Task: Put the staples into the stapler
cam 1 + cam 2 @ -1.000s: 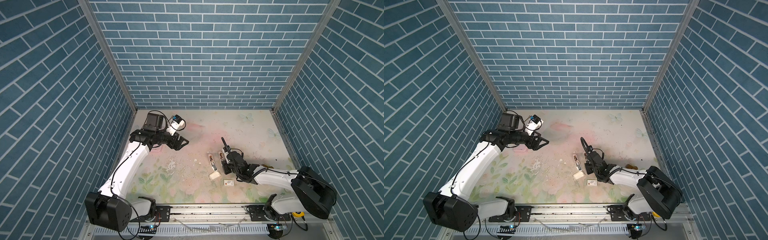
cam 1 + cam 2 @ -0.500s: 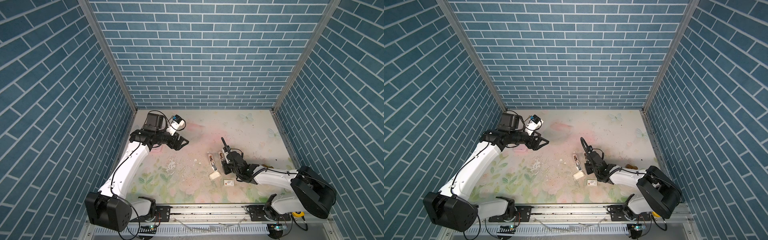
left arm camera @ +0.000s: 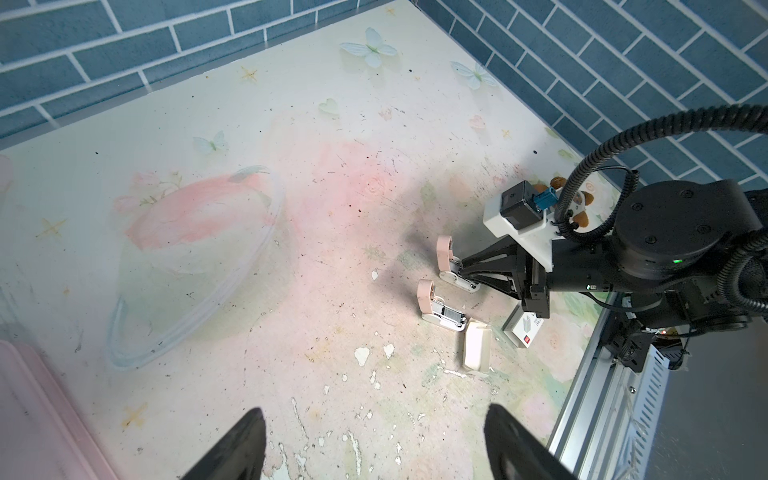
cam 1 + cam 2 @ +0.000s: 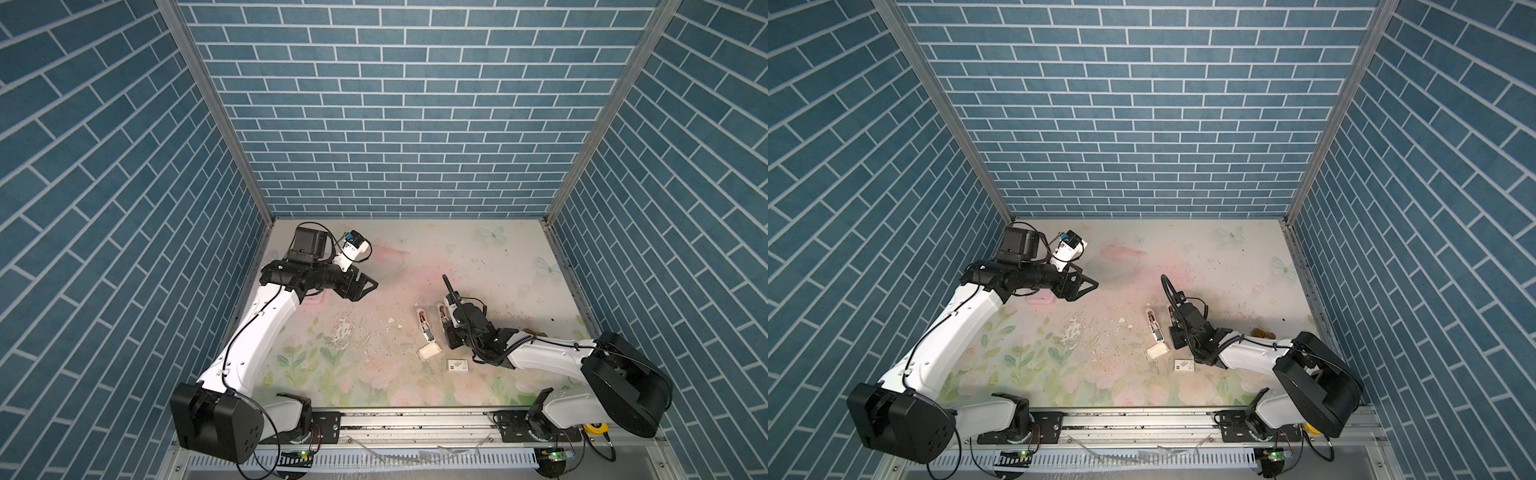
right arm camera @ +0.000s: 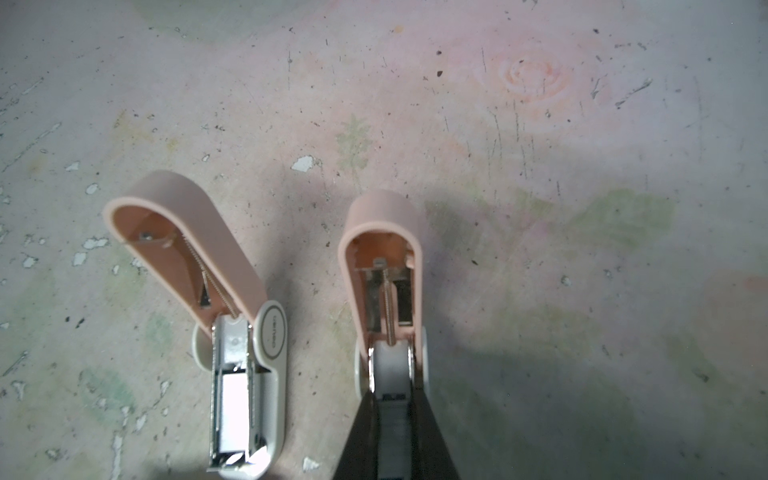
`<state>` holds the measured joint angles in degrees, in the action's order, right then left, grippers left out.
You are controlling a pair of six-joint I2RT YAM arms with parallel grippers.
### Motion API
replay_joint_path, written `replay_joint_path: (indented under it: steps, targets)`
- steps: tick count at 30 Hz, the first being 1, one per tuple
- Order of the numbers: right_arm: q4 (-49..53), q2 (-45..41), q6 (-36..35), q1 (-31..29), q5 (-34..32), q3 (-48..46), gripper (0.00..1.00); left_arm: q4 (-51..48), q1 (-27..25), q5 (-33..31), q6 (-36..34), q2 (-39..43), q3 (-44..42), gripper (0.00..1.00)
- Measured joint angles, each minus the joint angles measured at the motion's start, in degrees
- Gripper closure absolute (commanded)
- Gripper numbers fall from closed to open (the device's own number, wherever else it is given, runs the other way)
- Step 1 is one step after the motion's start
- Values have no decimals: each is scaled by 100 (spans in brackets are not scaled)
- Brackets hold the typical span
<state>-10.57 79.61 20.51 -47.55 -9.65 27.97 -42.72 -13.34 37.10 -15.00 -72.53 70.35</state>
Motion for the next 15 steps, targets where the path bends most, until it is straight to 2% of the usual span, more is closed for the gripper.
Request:
replay_joint_path:
  steps: [15]
  targets:
    - [-55, -52, 4, 0, 0, -55, 85, 13, 0, -2, 0, 48, -50, 16]
